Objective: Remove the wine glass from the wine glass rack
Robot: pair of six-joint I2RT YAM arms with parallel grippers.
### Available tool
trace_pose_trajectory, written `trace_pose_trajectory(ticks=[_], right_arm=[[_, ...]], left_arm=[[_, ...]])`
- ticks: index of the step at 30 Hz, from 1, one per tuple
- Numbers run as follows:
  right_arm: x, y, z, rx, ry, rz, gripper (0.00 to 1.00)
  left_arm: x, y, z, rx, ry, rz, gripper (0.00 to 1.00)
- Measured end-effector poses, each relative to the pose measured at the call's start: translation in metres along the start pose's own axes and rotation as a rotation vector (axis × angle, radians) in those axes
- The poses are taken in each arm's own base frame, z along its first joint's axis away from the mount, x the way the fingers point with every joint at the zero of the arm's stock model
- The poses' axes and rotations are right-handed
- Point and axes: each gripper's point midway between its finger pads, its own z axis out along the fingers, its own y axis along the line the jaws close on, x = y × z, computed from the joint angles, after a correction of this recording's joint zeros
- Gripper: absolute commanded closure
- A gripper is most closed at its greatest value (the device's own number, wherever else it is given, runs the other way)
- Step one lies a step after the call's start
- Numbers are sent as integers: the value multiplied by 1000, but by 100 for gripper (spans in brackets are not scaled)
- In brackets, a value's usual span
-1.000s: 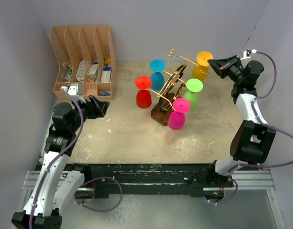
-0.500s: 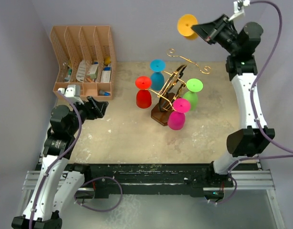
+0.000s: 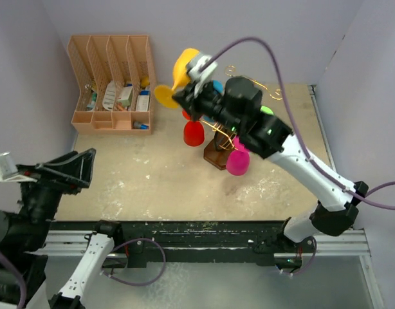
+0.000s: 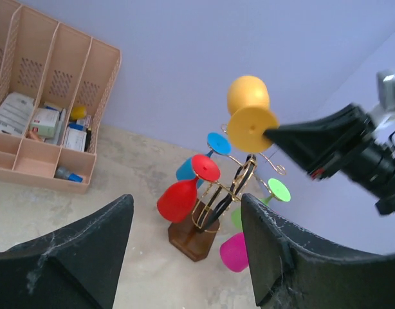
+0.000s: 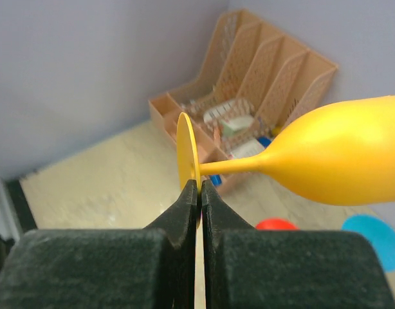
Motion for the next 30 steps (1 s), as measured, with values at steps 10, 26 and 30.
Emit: trace_pose_trajectory(ticks=[10, 26, 30], right_arm=[[135, 98, -43, 84, 110, -566, 100], [208, 188, -61, 252, 30, -1028, 100], [201, 189, -65, 305, -6, -1101, 100]], left_arm=[[8, 7, -40, -71, 107, -103, 22], [59, 7, 3, -78, 375, -98, 20], [60, -1, 2, -35, 389, -105, 20]])
